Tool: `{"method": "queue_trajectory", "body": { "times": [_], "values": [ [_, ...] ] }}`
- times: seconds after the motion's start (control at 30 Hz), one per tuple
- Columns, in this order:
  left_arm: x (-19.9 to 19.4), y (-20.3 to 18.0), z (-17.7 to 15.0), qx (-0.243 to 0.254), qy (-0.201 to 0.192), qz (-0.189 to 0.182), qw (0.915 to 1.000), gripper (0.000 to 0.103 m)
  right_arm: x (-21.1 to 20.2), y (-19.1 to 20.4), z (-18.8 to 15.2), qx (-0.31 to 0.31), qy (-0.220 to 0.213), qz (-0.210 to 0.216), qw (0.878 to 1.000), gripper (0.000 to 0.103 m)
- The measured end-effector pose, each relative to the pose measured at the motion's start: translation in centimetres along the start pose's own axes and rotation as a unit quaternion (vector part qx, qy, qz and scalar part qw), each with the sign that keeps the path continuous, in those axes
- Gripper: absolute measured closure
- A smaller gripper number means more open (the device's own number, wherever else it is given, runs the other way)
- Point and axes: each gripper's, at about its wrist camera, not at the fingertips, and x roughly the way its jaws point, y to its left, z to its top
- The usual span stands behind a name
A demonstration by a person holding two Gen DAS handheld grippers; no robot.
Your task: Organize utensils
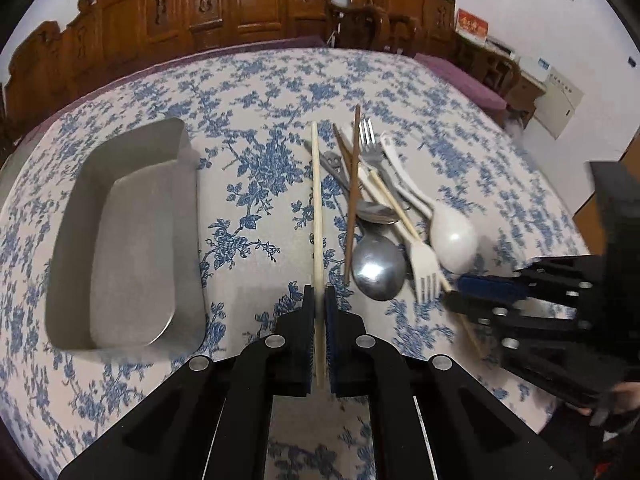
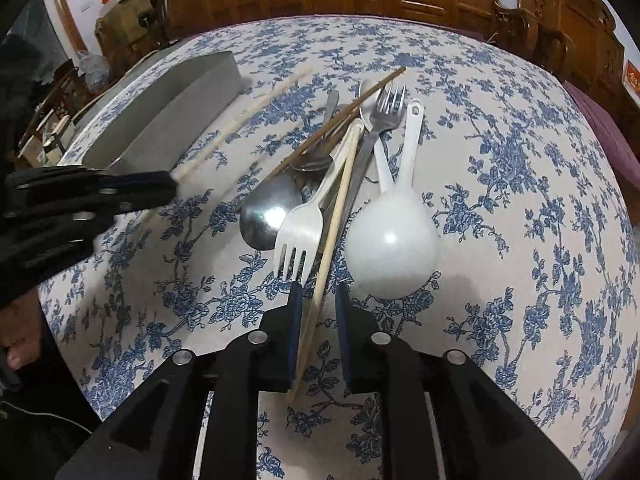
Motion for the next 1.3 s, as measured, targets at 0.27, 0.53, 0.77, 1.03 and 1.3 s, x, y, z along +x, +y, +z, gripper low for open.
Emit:
{"method": "queue_trajectory", "body": {
  "times": [0.27, 0.53, 0.77, 1.03, 1.3],
  "values": [
    [-4.3, 0.7, 0.2, -0.001, -0.037, -0.004, 0.9993, 0.099, 0.4, 0.6, 0.6, -0.002, 0.005, -0.043, 0.999, 0.096],
    [-6.9, 3.3, 0.5, -0.011, -0.055, 0.015, 0.9983, 0.099, -1.3, 0.4, 0.5, 0.018, -0.005, -0.047, 0.999, 0.098],
    [-8.2, 5.8, 0.3, -0.019, -0.061, 0.033, 0.9974, 0.099, -4.4, 1.8, 1.3, 0.015, -0.039, -0.037, 0.998, 0.098],
    [-7.8, 9.0, 0.2, -0.034, -0.047, 0.05, 0.997, 0.099, -6.6, 4.9, 3.4, 0.007, -0.07, -0.007, 0.997, 0.097],
    [-4.8, 12.3, 0.3, -0.051, -0.009, 0.063, 0.9967, 0.099, -6.4, 8.2, 5.6, 0.001, -0.081, 0.018, 0.997, 0.097]
  ]
}}
